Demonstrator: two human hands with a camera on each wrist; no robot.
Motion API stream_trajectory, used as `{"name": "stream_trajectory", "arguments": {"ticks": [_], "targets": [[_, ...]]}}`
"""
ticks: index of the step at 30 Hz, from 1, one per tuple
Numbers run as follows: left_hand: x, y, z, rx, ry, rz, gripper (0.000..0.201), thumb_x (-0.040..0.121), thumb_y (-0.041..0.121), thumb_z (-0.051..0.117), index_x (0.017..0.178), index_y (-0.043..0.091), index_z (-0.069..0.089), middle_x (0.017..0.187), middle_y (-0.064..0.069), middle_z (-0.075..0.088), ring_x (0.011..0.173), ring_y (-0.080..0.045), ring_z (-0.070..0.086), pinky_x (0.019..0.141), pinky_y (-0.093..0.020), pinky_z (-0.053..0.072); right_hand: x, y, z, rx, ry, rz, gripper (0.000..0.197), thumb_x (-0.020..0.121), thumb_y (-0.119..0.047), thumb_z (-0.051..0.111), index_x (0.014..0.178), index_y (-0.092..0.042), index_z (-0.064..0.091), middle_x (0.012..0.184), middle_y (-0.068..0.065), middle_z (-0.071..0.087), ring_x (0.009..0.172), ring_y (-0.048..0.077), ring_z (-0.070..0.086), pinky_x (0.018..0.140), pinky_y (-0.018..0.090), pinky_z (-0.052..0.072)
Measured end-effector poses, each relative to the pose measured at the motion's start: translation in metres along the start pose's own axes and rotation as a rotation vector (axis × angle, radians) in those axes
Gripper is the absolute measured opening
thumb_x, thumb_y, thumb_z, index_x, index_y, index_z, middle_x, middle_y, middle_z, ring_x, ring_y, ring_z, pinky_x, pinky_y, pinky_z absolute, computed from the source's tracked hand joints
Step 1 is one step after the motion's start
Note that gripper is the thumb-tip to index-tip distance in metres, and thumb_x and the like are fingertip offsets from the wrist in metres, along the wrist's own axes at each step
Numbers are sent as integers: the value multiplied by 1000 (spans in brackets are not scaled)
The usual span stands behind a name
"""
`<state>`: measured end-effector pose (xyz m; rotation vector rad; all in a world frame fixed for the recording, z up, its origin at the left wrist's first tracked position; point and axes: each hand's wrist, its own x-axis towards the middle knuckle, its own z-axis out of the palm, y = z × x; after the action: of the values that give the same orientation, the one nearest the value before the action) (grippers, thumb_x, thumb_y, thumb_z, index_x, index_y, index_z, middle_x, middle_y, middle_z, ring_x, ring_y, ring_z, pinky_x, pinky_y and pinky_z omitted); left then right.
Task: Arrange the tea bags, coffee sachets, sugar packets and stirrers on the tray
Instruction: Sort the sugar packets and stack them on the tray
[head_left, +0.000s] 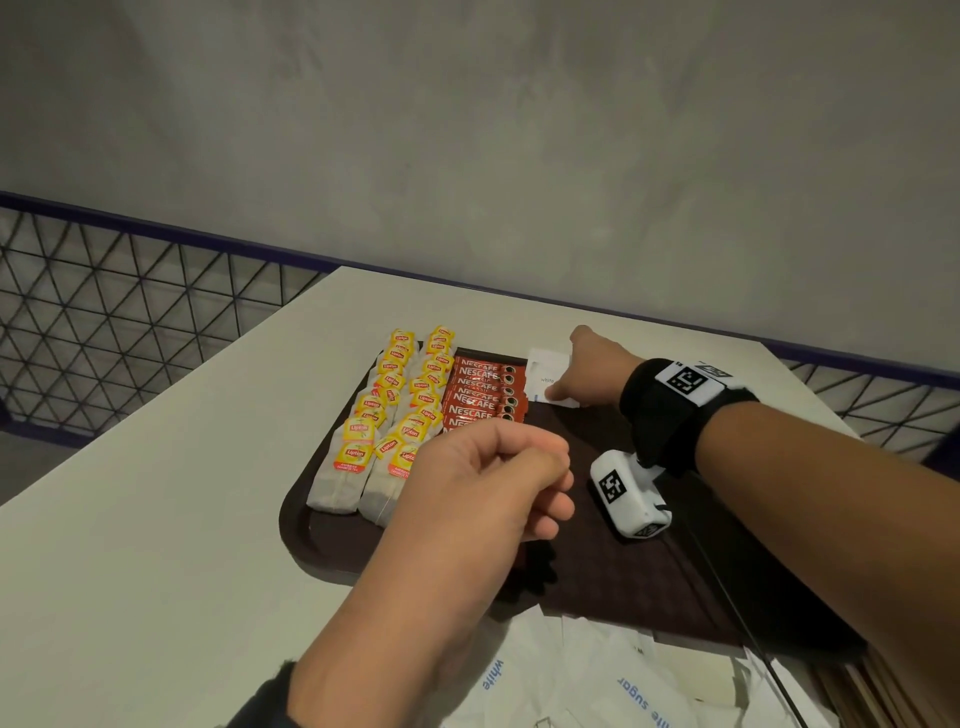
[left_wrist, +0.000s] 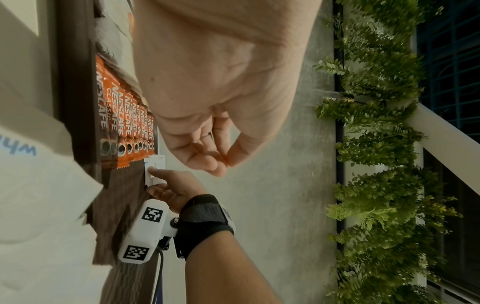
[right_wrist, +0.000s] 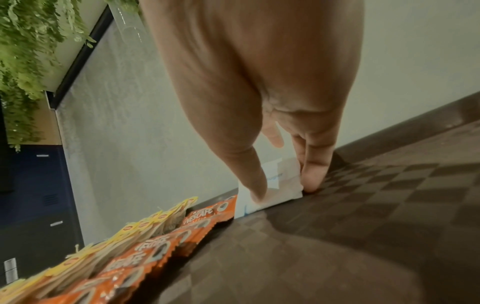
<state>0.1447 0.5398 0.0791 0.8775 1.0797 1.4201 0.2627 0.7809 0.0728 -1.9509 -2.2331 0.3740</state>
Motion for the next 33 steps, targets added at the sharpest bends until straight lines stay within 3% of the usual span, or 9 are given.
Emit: {"name": "stream_trajectory", "arguments": {"ticks": [3, 7, 14, 19, 22, 23, 27, 30, 33], "targets": [[1, 0, 0, -5, 3, 2, 21, 93, -1, 65, 79, 10, 75, 69, -7, 70, 59, -13, 63, 53, -21, 50, -1, 0, -2, 22, -26, 33, 66, 87, -23, 79, 134, -5, 38, 111, 15, 62, 94, 30, 69, 72, 37, 59], [0, 0, 0, 1, 2, 11, 21, 93, 0, 65, 78, 11, 76, 70, -7, 71, 60, -13, 64, 54, -21, 51, -1, 1, -2, 28, -54, 34, 67, 89, -22, 78, 138, -7, 36, 113, 14, 63, 85, 28, 72, 66, 33, 61], [2, -1, -3, 9, 1, 26, 22, 93, 1, 65, 78, 12, 76, 71, -7, 71, 61, -13, 64, 56, -22, 52, 4, 1, 1, 32, -45, -9, 77, 87, -17, 79, 146, -9, 30, 114, 14, 64, 86, 27, 72, 75, 37, 62], [1, 2, -3, 4, 10, 34, 18, 94, 0, 65, 81, 10, 74, 71, -7, 70, 60, -14, 63, 55, -22, 51, -5, 1, -9, 15, -31, -25, 76, 88, -24, 78, 145, -6, 31, 114, 15, 64, 91, 29, 69, 71, 36, 58], [3, 3, -5, 7, 37, 38, 17, 94, 3, 66, 82, 11, 74, 72, -7, 71, 60, -13, 63, 56, -23, 52, -30, -1, -26, -74, 46, -140, 73, 89, -34, 74, 147, -8, 37, 138, 16, 57, 115, 30, 60, 85, 33, 49], [3, 5, -6, 7, 45, 45, 14, 95, 4, 66, 84, 10, 74, 72, -7, 71, 61, -12, 63, 57, -24, 52, -44, -4, -34, -87, 49, -194, 66, 89, -36, 73, 144, -11, 44, 138, 12, 58, 112, 26, 61, 85, 32, 47], [1, 12, -11, 0, 77, 97, 9, 96, 5, 65, 92, 8, 71, 72, -5, 69, 62, -12, 62, 58, -24, 51, -123, -14, -54, 23, -202, -398, 18, 90, -32, 74, 104, -22, 70, 86, 1, 75, 66, 12, 66, 72, 38, 56], [1, 18, -18, -21, 106, 122, 6, 97, 6, 63, 95, 6, 68, 69, -2, 67, 60, -10, 60, 56, -22, 50, -182, -23, -54, -7, -406, -516, 9, 89, -31, 76, 97, -28, 73, 80, -5, 73, 70, 13, 67, 72, 34, 56], [-1, 24, -25, -80, 128, 143, 4, 96, 7, 65, 97, 4, 68, 70, -2, 66, 59, -9, 59, 53, -21, 48, -223, -32, -43, -176, -418, -596, 26, 85, -54, 72, 107, -40, 67, 88, -12, 67, 79, 6, 64, 74, 31, 55]]}}
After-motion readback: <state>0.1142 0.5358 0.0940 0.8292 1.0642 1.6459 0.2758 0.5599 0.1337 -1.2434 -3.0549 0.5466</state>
